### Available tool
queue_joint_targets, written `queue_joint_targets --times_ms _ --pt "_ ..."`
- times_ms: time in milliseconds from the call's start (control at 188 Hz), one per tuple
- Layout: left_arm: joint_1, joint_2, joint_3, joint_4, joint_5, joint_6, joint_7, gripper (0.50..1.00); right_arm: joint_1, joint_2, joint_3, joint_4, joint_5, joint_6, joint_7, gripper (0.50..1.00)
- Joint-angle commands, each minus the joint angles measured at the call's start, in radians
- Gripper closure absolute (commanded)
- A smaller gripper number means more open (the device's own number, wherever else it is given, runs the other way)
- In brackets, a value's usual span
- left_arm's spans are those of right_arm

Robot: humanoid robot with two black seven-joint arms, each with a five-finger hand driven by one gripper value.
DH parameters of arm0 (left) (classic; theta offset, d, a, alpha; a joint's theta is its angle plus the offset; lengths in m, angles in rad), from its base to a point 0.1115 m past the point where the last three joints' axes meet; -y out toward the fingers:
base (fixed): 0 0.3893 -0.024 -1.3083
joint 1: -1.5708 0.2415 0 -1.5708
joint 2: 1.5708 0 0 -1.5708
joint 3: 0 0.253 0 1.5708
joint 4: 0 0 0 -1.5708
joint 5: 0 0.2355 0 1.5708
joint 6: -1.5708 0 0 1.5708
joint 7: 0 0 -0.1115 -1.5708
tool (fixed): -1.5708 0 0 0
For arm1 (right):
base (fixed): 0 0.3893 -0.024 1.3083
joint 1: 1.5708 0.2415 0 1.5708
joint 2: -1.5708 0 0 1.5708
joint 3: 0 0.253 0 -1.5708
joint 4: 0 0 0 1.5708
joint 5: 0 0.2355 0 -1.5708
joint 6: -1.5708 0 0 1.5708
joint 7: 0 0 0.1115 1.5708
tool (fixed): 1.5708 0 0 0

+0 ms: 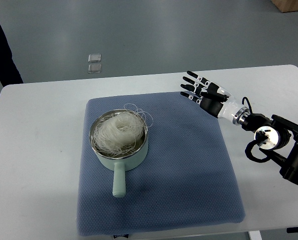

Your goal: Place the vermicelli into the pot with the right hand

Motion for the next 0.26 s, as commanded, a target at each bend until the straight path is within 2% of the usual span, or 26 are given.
queue_joint_targets --times_ms 0,250 --pt "0.0 0.0 0.001 0.0 0.0 0.0 0.0 0.5 -0.004 0.0 -0.001 -0.003 0.0 0.002 0.0 0.574" --pt "0.0 0.0 0.001 0.0 0.0 0.0 0.0 0.5 -0.015 -0.005 -0.001 -0.004 0.0 -0.002 -0.001 0.574"
